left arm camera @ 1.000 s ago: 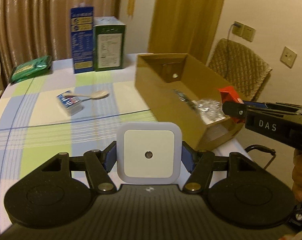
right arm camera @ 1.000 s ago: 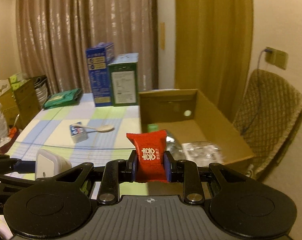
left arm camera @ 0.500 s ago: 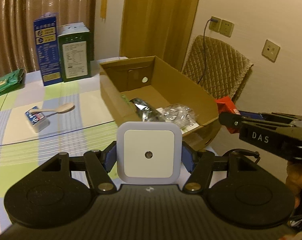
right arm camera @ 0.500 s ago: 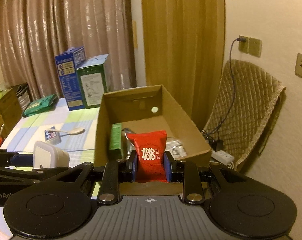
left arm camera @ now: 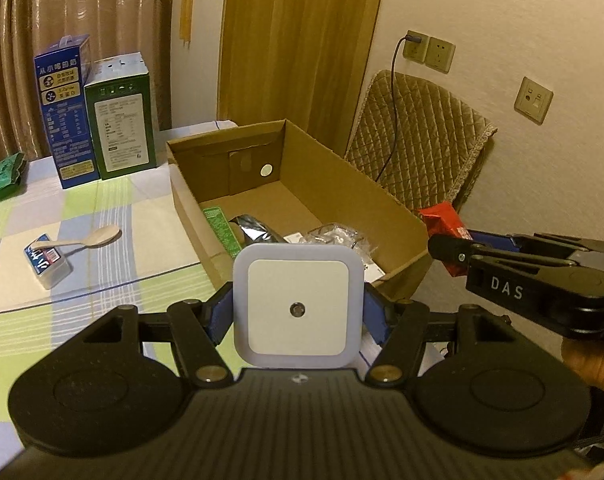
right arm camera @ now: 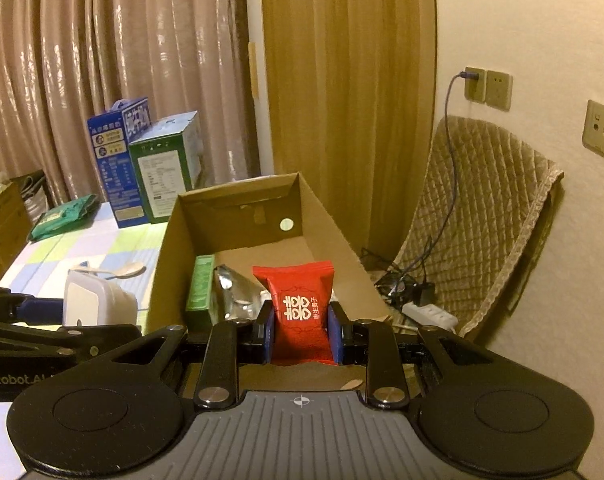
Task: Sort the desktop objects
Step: 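Carry the night light and red packet over the cardboard box, then lower both items into the cardboard box and open both tools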
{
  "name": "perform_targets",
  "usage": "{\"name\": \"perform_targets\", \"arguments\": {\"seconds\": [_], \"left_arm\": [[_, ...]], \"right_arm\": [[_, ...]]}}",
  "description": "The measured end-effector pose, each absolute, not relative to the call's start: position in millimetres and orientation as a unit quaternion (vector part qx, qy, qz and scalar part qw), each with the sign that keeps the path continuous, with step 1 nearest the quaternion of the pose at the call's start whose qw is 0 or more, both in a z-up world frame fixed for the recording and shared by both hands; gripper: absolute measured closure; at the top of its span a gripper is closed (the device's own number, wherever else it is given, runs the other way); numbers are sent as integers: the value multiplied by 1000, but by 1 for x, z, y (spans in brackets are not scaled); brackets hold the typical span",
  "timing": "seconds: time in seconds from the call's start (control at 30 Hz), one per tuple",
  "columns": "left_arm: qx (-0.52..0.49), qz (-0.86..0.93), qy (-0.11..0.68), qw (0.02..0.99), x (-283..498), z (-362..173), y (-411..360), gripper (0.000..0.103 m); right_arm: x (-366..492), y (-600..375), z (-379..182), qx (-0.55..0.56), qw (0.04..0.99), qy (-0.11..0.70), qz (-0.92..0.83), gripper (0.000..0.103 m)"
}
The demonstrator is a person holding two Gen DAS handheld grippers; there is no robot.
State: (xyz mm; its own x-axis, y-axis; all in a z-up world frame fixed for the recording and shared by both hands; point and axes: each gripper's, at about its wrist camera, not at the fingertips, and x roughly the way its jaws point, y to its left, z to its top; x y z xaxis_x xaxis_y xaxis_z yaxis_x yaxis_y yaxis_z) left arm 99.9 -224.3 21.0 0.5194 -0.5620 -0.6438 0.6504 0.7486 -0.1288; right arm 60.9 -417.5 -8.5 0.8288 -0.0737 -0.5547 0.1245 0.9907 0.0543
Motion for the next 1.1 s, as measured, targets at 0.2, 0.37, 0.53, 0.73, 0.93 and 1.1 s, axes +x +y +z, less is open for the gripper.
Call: {"name": "perform_targets", "arguments": {"seconds": [0.2, 0.37, 0.53, 0.73, 0.93, 1.1], "left_arm": [[57, -347, 349, 869, 113, 19, -236, 43], [46, -347, 355, 867, 130, 16, -248, 43], [42, -349, 364, 863, 148, 10, -261, 43], [50, -352, 372, 858, 162, 0, -275, 38], [48, -335, 365, 867, 167, -3, -265, 26], [40, -325, 362, 873, 168, 0, -251, 26]], "right_arm": [[81, -428, -8, 39, 955, 290, -46, 79], [100, -433, -10, 36, 954, 295, -38, 79], [117, -438, -17, 35, 953, 299, -39, 79], [132, -443, -23, 36, 951, 306, -39, 79], [134, -442, -28, 38, 950, 309, -35, 79], [134, -438, -30, 41, 949, 312, -27, 79]]}}
